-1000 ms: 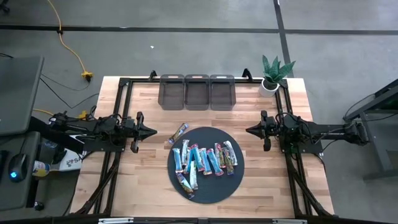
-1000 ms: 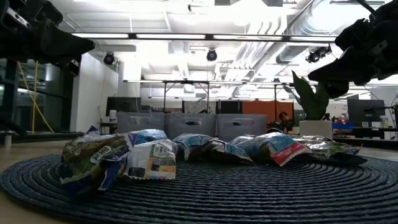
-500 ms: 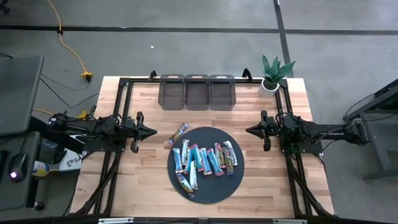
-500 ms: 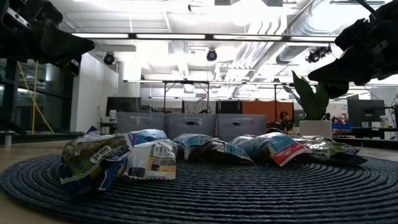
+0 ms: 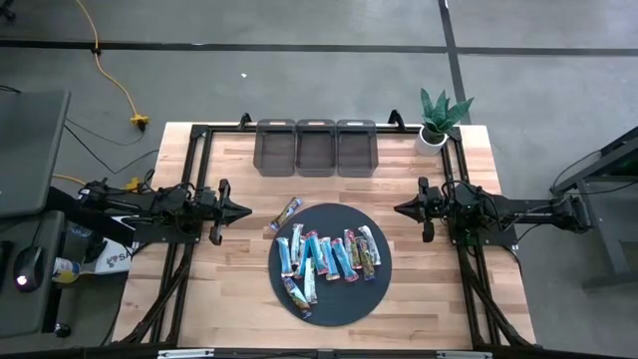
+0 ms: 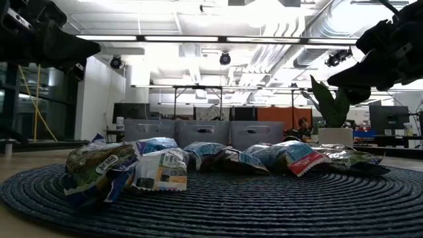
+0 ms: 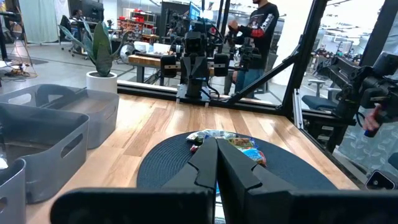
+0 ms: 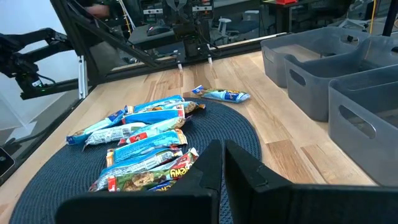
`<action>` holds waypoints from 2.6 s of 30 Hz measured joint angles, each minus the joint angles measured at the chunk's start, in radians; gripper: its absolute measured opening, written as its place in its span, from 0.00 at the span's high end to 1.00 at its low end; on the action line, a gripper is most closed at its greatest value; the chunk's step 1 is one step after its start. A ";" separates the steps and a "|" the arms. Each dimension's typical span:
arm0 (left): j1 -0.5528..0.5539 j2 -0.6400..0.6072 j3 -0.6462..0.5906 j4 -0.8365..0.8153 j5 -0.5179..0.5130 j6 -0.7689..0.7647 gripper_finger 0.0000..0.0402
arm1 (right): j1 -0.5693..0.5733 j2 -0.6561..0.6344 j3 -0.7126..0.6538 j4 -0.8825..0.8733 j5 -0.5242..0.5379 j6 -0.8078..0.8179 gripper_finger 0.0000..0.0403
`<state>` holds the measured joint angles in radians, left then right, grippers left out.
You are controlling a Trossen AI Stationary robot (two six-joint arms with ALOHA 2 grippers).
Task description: Pick and place Granola Bars by type
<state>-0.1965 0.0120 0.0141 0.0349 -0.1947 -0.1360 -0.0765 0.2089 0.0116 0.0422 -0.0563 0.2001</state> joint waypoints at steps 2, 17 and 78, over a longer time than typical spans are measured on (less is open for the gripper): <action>0.000 0.000 0.000 0.000 0.000 0.000 1.00 | 0.000 0.000 0.000 0.001 0.000 0.003 1.00; 0.000 0.000 0.000 0.000 0.000 0.000 1.00 | 0.000 0.000 0.000 0.059 0.006 0.162 1.00; 0.000 0.000 0.000 0.000 0.000 0.000 1.00 | -0.147 1.655 1.919 -0.741 -0.009 -0.499 0.81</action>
<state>-0.1967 0.0120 0.0139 0.0349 -0.1947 -0.1360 -0.2236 1.8637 1.9302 -0.6989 -0.0649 -0.2991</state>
